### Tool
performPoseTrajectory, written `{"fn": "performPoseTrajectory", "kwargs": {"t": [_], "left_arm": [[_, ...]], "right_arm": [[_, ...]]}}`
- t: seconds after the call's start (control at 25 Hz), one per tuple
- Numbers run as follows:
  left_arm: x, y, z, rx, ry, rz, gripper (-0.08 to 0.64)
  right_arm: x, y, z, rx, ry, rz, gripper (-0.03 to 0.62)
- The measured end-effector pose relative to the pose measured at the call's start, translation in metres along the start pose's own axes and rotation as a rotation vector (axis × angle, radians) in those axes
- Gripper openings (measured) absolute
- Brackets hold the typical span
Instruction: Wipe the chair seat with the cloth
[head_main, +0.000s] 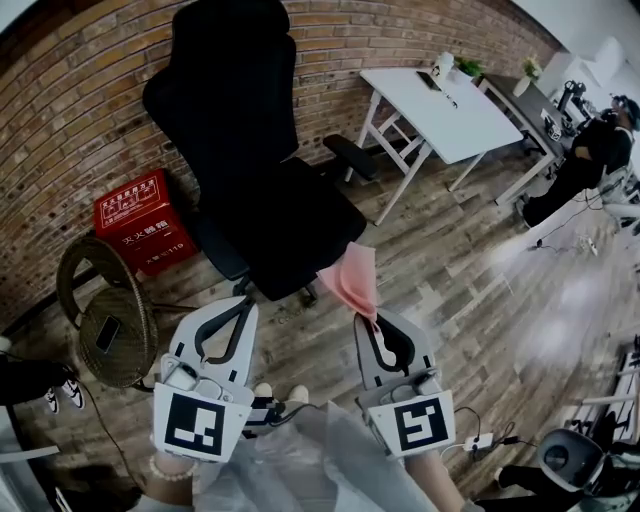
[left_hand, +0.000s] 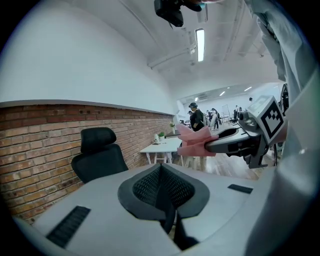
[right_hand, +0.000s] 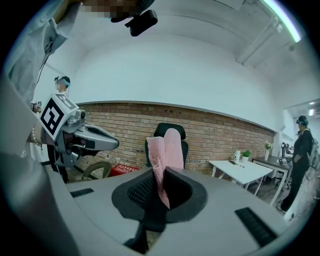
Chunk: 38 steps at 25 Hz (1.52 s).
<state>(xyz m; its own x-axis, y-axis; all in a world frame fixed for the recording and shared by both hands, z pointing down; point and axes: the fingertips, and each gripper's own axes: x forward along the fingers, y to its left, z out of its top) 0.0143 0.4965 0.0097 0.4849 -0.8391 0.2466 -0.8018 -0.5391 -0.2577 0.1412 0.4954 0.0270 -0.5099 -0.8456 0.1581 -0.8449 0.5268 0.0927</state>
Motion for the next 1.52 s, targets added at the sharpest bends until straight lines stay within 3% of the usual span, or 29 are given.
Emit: {"fn": "performPoseTrajectory", "kwargs": {"t": [0.24,0.4,0.76,1.04,1.52], "left_arm": [[0.006,-0.028,0.009,-0.011,-0.016,0.013,0.018],[0.007,-0.037,0.009,-0.015,-0.006,0.027,0.018],[0.037,-0.016,0.008,-0.016,-0.009,0.025,0.018],[0.094,0.025,0.002,0.000,-0.018,-0.002,0.018],[0.201,0.131,0.006,0.013,-0.019,-0.066,0.018]], "right_arm": [[-0.017,-0.017,-0.010,0.009,-0.006,0.010,0.057],[-0.021,-0.028,-0.026,0.012,0.055,0.012,0.057],[0.006,-0.045,-0.029,0.028,0.047,-0.002,0.057],[0.058,-0.072,-0.032,0.032,0.060,-0.039,0.057],[0.191,-0.113,-0.008,0.035,0.124,-0.085,0.057]]}}
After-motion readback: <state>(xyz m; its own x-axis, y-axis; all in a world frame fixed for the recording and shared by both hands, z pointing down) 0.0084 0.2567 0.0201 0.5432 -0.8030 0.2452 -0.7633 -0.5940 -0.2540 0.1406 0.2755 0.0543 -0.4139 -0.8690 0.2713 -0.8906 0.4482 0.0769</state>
